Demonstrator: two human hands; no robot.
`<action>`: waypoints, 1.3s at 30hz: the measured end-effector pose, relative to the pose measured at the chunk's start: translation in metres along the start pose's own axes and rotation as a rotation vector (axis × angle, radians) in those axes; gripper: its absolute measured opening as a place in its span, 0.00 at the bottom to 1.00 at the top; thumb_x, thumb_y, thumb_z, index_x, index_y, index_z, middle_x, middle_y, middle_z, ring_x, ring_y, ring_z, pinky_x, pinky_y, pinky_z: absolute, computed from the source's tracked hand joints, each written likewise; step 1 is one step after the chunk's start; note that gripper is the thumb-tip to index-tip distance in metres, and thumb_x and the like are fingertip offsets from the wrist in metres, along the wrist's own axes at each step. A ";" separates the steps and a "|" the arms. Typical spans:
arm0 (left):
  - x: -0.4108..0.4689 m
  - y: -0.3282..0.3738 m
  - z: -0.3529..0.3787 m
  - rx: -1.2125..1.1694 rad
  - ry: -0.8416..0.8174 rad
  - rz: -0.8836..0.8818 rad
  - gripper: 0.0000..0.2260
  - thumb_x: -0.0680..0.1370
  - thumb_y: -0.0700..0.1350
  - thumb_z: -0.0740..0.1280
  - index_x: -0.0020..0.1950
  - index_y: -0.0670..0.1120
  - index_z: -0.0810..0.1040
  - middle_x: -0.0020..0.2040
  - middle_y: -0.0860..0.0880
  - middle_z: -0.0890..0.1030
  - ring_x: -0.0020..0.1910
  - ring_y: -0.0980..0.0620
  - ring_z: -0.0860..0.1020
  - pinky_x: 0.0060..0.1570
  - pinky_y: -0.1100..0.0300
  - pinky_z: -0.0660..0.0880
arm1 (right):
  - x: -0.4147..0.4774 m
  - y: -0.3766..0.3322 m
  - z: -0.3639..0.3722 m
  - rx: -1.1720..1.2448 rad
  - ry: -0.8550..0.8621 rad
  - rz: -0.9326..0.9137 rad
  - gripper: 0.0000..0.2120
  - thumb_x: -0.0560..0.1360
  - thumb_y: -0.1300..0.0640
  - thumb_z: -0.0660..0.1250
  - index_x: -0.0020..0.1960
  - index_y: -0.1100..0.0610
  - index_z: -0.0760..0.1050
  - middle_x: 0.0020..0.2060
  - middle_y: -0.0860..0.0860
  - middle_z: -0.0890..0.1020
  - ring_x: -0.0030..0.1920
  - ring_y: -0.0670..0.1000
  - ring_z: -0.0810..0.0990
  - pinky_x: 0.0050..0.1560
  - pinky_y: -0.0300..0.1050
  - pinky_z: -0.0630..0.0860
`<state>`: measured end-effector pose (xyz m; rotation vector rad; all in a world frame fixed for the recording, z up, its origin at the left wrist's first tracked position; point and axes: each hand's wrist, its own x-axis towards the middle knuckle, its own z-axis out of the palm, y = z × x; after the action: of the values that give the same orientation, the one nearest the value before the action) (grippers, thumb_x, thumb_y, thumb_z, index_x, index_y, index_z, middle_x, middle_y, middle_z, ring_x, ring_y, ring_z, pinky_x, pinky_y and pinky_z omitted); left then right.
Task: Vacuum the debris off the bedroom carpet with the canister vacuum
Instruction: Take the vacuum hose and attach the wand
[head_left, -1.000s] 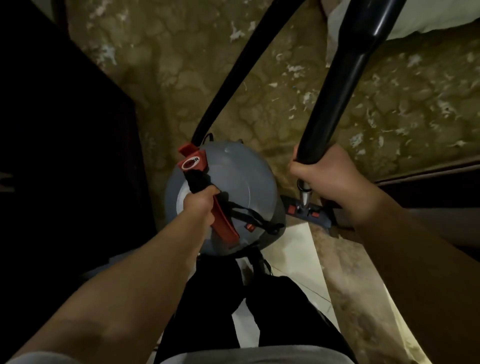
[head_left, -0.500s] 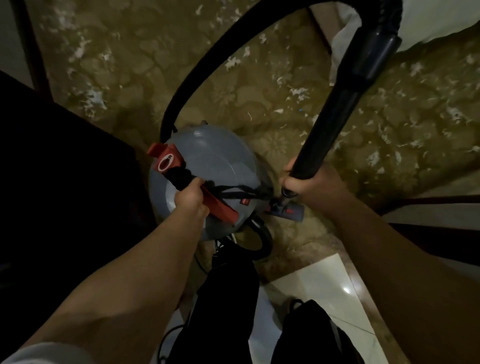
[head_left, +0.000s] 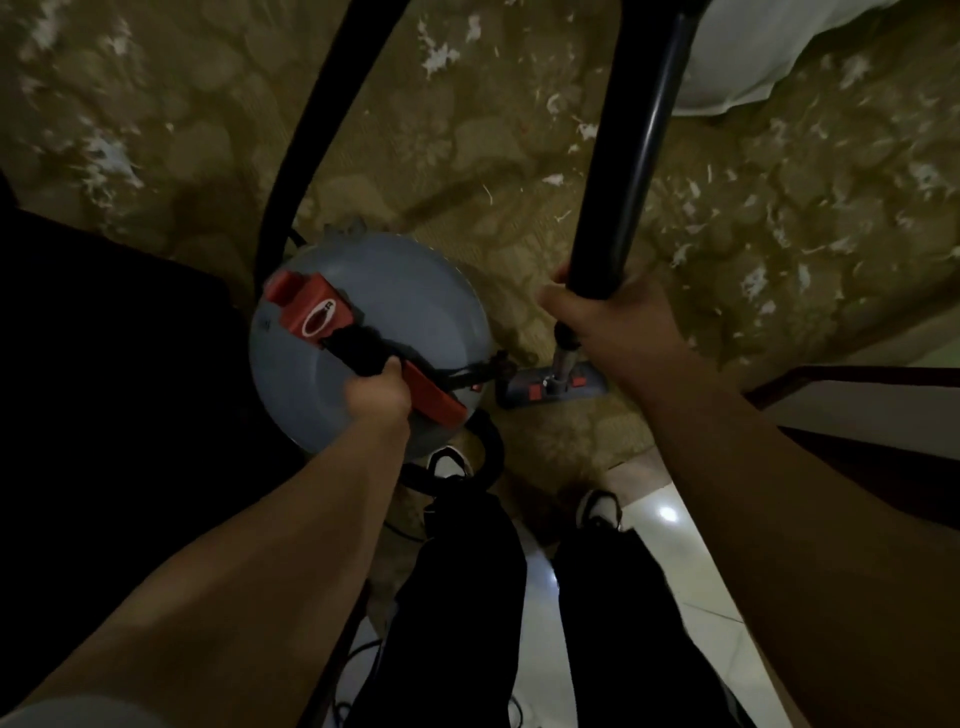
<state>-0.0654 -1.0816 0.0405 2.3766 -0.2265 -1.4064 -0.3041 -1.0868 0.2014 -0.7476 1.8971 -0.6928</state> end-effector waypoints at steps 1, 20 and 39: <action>-0.004 -0.004 -0.004 0.120 0.074 0.117 0.27 0.76 0.54 0.72 0.68 0.41 0.72 0.63 0.44 0.78 0.61 0.42 0.78 0.63 0.44 0.76 | 0.003 -0.001 -0.001 0.001 -0.017 0.007 0.17 0.73 0.53 0.80 0.56 0.62 0.82 0.42 0.51 0.82 0.33 0.38 0.80 0.34 0.32 0.78; -0.014 -0.018 0.080 1.555 0.111 0.824 0.34 0.72 0.69 0.65 0.69 0.48 0.68 0.64 0.44 0.71 0.64 0.41 0.67 0.66 0.44 0.59 | 0.080 0.043 -0.018 -0.264 -0.366 -0.018 0.18 0.77 0.49 0.77 0.63 0.51 0.78 0.47 0.40 0.79 0.46 0.37 0.78 0.38 0.25 0.70; -0.187 0.166 0.060 -0.068 -0.635 0.595 0.18 0.82 0.61 0.58 0.54 0.50 0.80 0.49 0.52 0.83 0.54 0.50 0.81 0.61 0.50 0.75 | 0.043 0.031 -0.027 -0.248 -0.446 0.056 0.24 0.79 0.55 0.76 0.72 0.52 0.74 0.52 0.41 0.80 0.53 0.43 0.79 0.53 0.36 0.72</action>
<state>-0.2012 -1.1878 0.2312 1.5333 -0.9381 -1.7422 -0.3509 -1.0945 0.1647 -0.9153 1.5967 -0.2285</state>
